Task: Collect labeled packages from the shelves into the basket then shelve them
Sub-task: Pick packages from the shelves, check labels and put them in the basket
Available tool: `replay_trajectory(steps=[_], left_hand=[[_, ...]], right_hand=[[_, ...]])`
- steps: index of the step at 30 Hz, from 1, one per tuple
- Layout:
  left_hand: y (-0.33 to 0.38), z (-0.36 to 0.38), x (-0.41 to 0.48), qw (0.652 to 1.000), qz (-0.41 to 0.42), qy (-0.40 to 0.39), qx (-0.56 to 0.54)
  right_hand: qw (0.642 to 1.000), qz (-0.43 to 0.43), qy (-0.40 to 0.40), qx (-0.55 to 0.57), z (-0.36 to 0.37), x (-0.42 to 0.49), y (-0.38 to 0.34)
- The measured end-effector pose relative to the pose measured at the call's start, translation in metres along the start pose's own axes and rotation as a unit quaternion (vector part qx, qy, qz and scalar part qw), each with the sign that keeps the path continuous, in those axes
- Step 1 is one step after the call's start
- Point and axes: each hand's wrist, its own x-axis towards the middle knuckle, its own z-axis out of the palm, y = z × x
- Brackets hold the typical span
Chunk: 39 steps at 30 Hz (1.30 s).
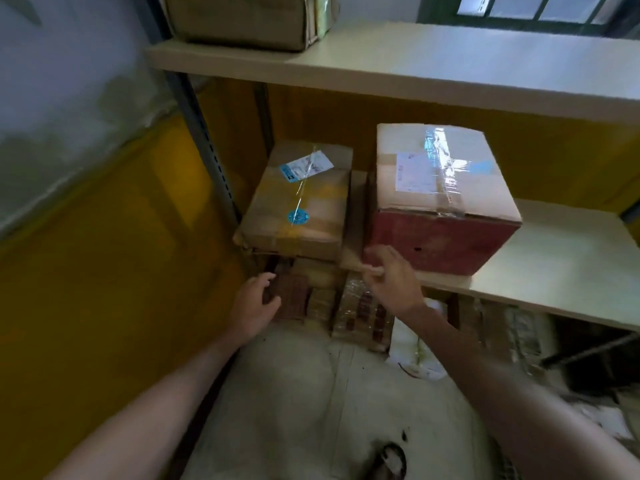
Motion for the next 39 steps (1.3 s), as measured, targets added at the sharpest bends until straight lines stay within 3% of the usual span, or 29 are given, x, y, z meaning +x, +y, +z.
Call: replay_trajectory(steps=[3,7,10,18,23,29,35,39], left_hand=[[-0.023,0.008,-0.003,0.999,-0.022,-0.035,-0.006],[-0.060,0.038,0.009,0.997,-0.060,-0.050,-0.017],[-0.098,0.073,0.028,0.994,-0.083,-0.040,-0.064],[-0.238,0.190,0.101,0.988,-0.062,0.040,-0.136],[-0.331,0.264,0.152,0.993,-0.047,0.043,-0.100],[-0.395,0.330,0.209,0.995,0.016,0.059,-0.084],[-0.420,0.374,0.208,0.992,0.056,0.080,-0.084],[-0.438,0.365,0.201,0.990,0.098,0.075,-0.063]], right_hand=[[0.992,0.055,-0.113,0.013,0.028,-0.006,0.008],[0.974,0.064,-0.215,0.026,0.074,0.007,0.036],[0.955,0.105,-0.272,-0.047,0.127,0.025,0.061],[0.959,0.047,-0.261,-0.097,0.340,0.072,0.147],[0.963,-0.025,-0.222,-0.153,0.465,0.092,0.207],[0.931,-0.071,-0.213,-0.287,0.580,0.124,0.260],[0.900,-0.131,-0.138,-0.393,0.619,0.109,0.277],[0.933,-0.174,-0.166,-0.267,0.581,0.116,0.265]])
